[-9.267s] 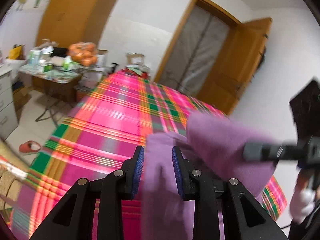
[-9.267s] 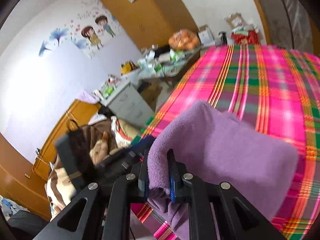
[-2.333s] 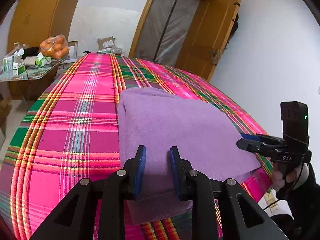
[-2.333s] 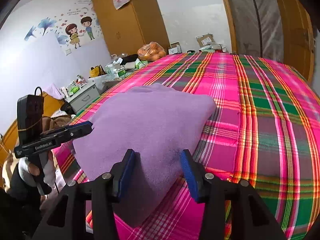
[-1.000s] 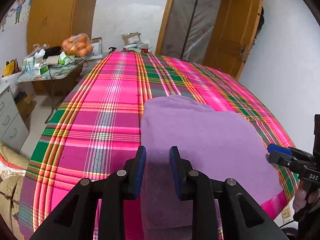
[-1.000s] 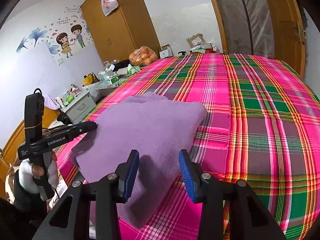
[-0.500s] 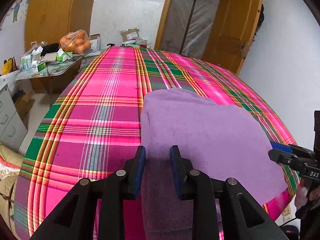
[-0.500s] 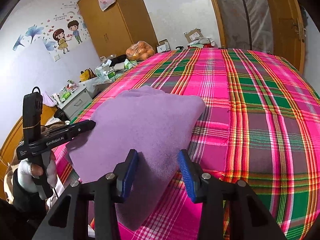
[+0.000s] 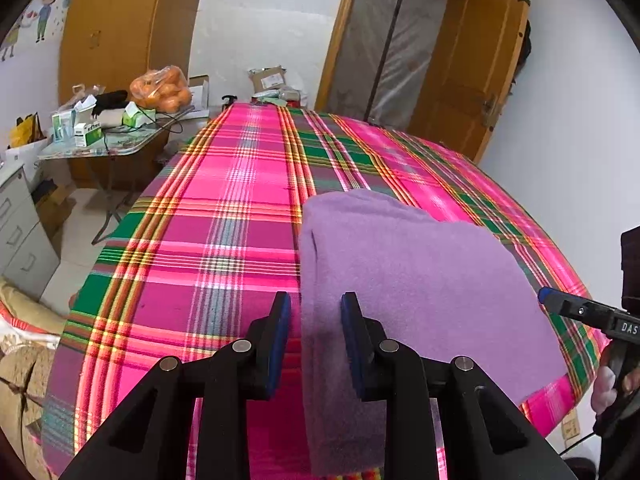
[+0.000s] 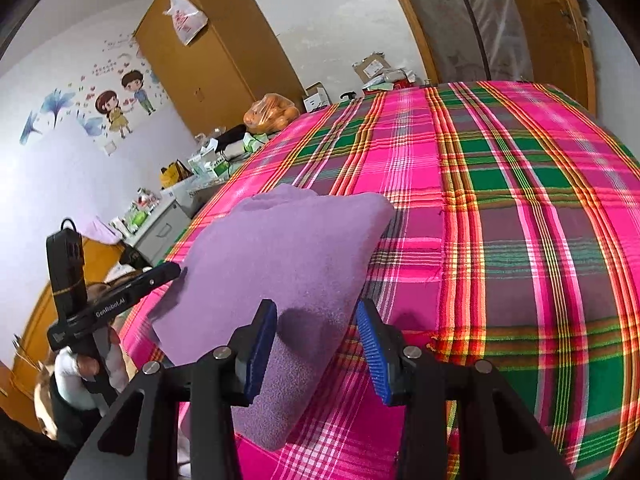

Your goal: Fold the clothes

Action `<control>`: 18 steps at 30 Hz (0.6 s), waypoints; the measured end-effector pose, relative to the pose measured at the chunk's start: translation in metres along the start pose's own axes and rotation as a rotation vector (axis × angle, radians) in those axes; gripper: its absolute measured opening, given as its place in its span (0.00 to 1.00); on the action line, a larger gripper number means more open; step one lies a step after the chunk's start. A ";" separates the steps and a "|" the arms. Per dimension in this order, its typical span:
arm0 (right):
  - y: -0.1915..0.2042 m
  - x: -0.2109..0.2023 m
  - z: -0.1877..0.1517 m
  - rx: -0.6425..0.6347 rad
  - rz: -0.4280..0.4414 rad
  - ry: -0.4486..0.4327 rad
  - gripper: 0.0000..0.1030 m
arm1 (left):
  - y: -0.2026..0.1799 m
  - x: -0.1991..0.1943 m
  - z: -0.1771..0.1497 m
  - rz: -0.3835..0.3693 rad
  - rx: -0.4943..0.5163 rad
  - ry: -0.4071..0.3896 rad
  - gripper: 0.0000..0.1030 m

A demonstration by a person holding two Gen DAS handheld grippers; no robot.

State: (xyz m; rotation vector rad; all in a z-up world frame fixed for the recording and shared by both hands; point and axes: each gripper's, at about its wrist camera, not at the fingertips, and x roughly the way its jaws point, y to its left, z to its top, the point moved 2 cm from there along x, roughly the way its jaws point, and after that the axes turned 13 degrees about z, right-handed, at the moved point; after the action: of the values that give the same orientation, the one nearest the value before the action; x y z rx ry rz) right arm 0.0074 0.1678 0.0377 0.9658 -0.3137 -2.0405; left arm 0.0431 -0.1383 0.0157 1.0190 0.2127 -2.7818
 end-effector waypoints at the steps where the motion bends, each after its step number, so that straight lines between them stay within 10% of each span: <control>1: -0.001 -0.001 0.000 0.006 0.002 -0.004 0.42 | 0.002 -0.001 0.000 -0.001 -0.003 -0.003 0.26; 18: -0.014 0.011 0.001 0.113 0.096 0.022 0.49 | 0.010 0.021 -0.002 -0.253 -0.120 0.114 0.49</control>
State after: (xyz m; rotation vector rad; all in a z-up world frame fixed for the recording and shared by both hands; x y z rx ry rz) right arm -0.0055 0.1678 0.0251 1.0216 -0.4589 -1.9404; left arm 0.0304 -0.1495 -0.0002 1.1959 0.5538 -2.8879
